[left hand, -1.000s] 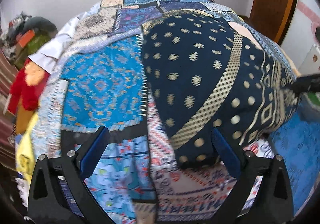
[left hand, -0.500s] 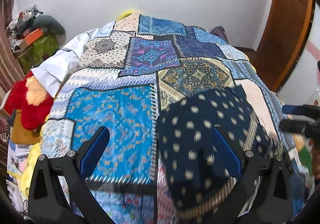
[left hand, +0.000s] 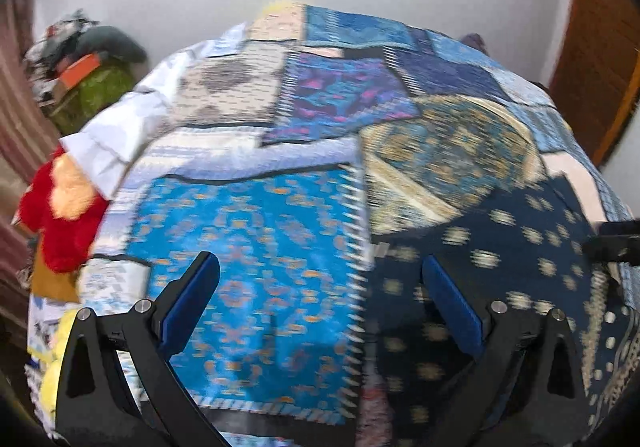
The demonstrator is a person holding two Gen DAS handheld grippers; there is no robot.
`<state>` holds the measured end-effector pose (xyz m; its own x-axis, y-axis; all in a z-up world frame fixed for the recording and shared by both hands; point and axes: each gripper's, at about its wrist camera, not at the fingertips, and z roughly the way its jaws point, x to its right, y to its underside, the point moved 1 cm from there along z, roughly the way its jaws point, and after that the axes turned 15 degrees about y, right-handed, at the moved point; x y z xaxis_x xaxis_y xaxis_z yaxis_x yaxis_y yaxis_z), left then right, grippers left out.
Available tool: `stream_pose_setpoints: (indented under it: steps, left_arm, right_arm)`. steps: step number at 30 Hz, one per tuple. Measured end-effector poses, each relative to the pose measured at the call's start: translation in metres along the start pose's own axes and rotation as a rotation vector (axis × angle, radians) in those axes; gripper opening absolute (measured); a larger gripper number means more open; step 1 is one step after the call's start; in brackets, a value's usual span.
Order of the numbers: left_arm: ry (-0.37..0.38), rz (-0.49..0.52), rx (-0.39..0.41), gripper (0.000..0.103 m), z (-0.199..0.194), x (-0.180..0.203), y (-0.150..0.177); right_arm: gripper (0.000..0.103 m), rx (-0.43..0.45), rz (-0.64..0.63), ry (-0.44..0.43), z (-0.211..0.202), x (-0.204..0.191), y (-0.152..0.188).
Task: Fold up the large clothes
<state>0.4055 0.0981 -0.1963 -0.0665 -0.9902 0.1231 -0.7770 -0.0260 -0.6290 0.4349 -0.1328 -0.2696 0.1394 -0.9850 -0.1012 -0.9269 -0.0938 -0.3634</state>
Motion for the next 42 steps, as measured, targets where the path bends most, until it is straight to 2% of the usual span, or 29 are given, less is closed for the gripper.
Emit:
stream_pose_setpoints:
  steps: [2, 7, 10, 14, 16, 19, 22, 23, 26, 33, 38, 39, 41, 42]
  left_arm:
    - [-0.001, -0.034, 0.014, 0.102, -0.011, -0.014, -0.001]
    - [0.105, -0.092, 0.035, 0.103, -0.051, -0.027, 0.006]
    - [0.190, -0.111, 0.003, 0.103, -0.060, -0.021, 0.017]
    - [0.367, -0.169, -0.079, 0.103, -0.059, -0.001, 0.043]
    - [0.451, -0.201, -0.119, 0.103, -0.052, 0.006, 0.054]
    - [0.514, -0.233, -0.191, 0.103, -0.032, 0.012, 0.063]
    - [0.578, -0.322, -0.258, 0.103, -0.005, 0.008, 0.068]
    - [0.625, -0.365, -0.275, 0.103, 0.003, 0.006, 0.068]
    - [0.734, -0.487, -0.320, 0.103, 0.029, 0.001, 0.065]
    - [0.735, -0.482, -0.362, 0.103, 0.062, 0.014, 0.055]
    - [0.785, -0.513, -0.358, 0.101, 0.072, 0.014, 0.059]
    - [0.782, -0.515, -0.349, 0.099, 0.069, 0.013, 0.061]
    - [0.762, -0.504, -0.331, 0.091, 0.062, 0.010, 0.064]
    - [0.743, -0.487, -0.322, 0.089, 0.056, 0.010, 0.064]
  right_arm:
    - [0.103, 0.027, 0.035, 0.036, -0.011, 0.016, 0.002]
    - [0.103, 0.076, 0.019, 0.044, -0.052, 0.030, 0.017]
    - [0.103, 0.110, -0.029, 0.048, -0.075, 0.026, 0.032]
    - [0.103, 0.125, -0.081, 0.009, -0.092, 0.011, 0.053]
    - [0.103, 0.100, -0.097, -0.036, -0.089, 0.005, 0.063]
    - [0.103, 0.021, -0.131, -0.056, -0.067, -0.007, 0.070]
    - [0.103, -0.061, -0.148, -0.058, -0.035, -0.013, 0.066]
    - [0.103, -0.092, -0.134, -0.069, -0.024, -0.013, 0.064]
    - [0.103, -0.165, -0.078, -0.142, 0.001, -0.011, 0.058]
    - [0.103, -0.184, -0.058, -0.211, 0.022, -0.020, 0.047]
    - [0.102, -0.167, -0.077, -0.229, 0.027, -0.031, 0.040]
    - [0.099, -0.164, -0.083, -0.232, 0.027, -0.034, 0.038]
    - [0.082, -0.162, -0.088, -0.250, 0.026, -0.039, 0.037]
    - [0.078, -0.165, -0.087, -0.256, 0.024, -0.041, 0.037]
